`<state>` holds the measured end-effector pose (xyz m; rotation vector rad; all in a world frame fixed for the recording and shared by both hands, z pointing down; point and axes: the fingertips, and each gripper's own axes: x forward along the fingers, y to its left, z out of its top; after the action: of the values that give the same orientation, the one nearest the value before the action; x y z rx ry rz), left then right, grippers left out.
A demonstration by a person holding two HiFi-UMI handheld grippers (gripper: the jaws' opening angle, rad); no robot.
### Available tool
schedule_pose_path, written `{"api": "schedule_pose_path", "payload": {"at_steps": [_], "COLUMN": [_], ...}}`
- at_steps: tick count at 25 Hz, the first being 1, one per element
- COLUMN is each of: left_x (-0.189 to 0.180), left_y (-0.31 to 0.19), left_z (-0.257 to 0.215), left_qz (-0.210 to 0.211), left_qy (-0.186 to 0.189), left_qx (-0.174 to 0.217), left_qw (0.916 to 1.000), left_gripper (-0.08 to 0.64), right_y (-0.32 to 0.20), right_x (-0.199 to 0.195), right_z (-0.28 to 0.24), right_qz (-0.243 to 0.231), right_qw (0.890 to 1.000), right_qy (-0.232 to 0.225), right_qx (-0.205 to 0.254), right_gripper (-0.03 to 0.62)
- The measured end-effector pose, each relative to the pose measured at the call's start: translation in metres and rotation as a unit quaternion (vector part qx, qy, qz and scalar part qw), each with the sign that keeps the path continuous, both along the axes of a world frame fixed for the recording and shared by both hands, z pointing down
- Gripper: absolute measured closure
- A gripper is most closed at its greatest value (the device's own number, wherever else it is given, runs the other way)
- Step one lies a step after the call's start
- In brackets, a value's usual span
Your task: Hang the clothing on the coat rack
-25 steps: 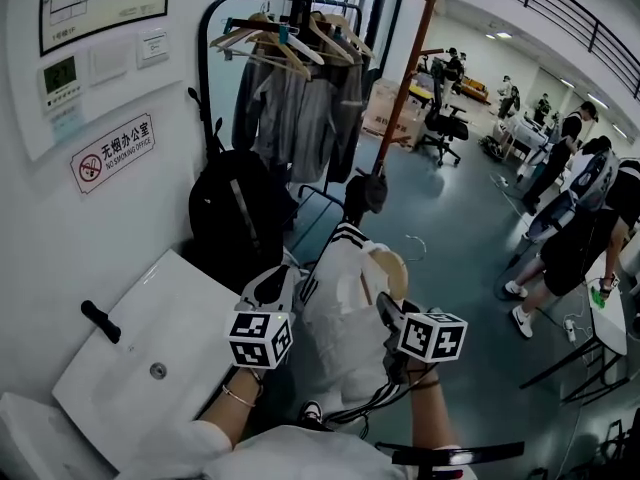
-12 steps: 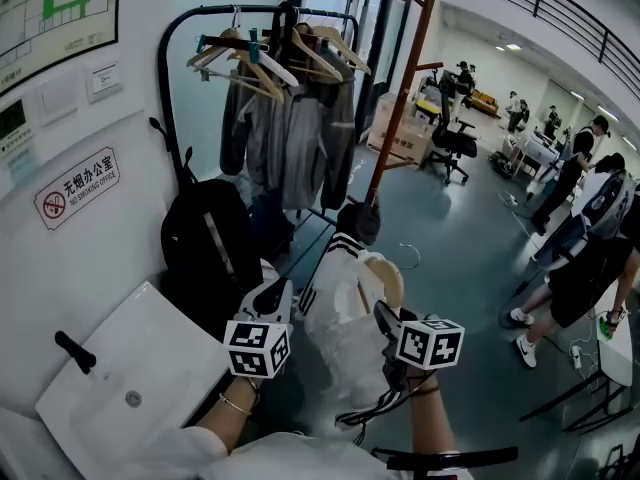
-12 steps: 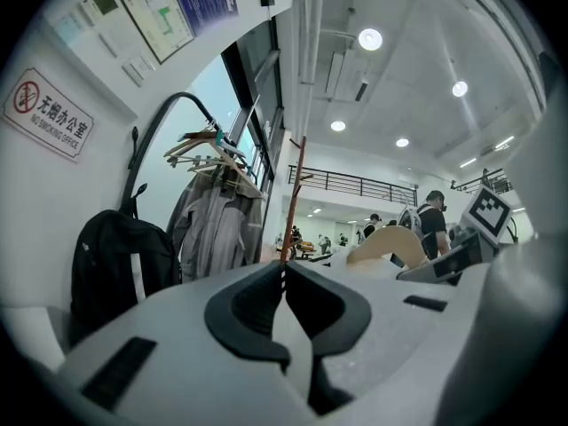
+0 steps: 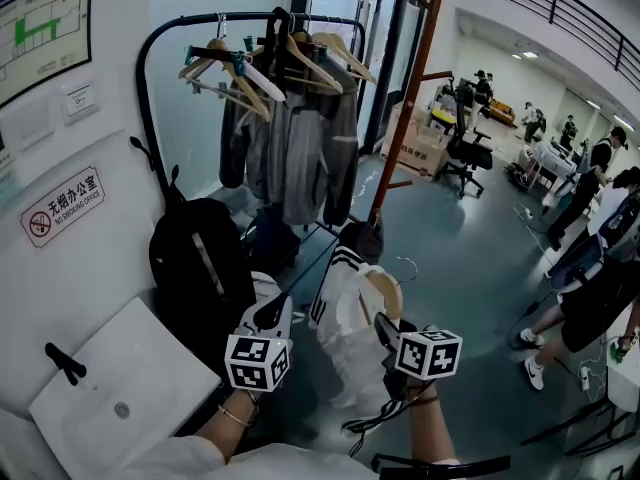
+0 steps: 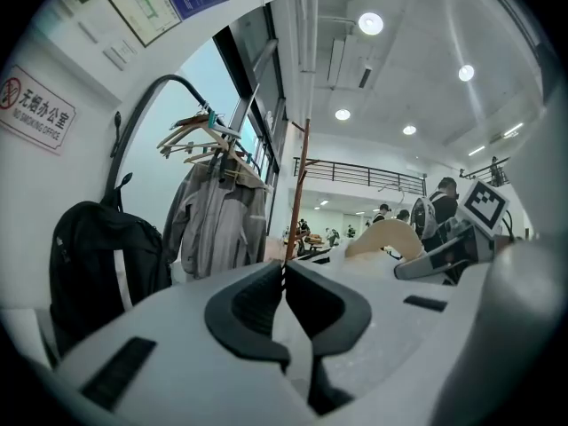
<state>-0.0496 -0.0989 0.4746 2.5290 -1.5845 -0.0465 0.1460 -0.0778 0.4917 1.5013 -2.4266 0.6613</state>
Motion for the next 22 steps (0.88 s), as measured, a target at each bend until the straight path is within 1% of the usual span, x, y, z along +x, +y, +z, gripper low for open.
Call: {"api": "schedule_pose_path", "payload": {"at_steps": [5,9,10,15,18,22], "left_x": [0.004,0.010,0.011,0.019,0.024,0.028], "left_y": [-0.022,-0.039,-0.045,-0.071,-0.090,-0.113], "left_z": [0.002,0.002,0.002,-0.005,-0.015,-0.029], "left_qz": [-0.007,-0.009,-0.008,-0.006,-0.006,-0.006], "left_qy": [-0.004,0.006,0.008,0.019,0.028,0.031], "left_qx": [-0.003,0.003,0.003,0.014,0.024,0.039], "left_qw": [1.0000,0.9999,0.9999,0.9997,0.9993,0.9987], "left_gripper": [0.540,0.541,0.541,0.541,0.541,0.541], "right_y": [-0.016,-0.024,-0.027,-0.049,-0.065,-0.090], "right_x": [0.010,0.013,0.013,0.009,0.004,-0.001], "right_z": [0.003,0.004,0.003,-0.006,-0.014,-0.029], "right_qz": [0.001,0.006,0.005,-0.011,-0.022,-0.037], "right_qw": [1.000,0.999,0.999,0.999,0.999,0.998], "right_qy": [-0.005,-0.044,-0.048,-0.036,-0.045,-0.050], "right_qx": [-0.005,-0.021,-0.023,-0.021,-0.017,-0.013], "right_gripper": [0.548,0.548,0.548,0.548,0.548,0.548]}}
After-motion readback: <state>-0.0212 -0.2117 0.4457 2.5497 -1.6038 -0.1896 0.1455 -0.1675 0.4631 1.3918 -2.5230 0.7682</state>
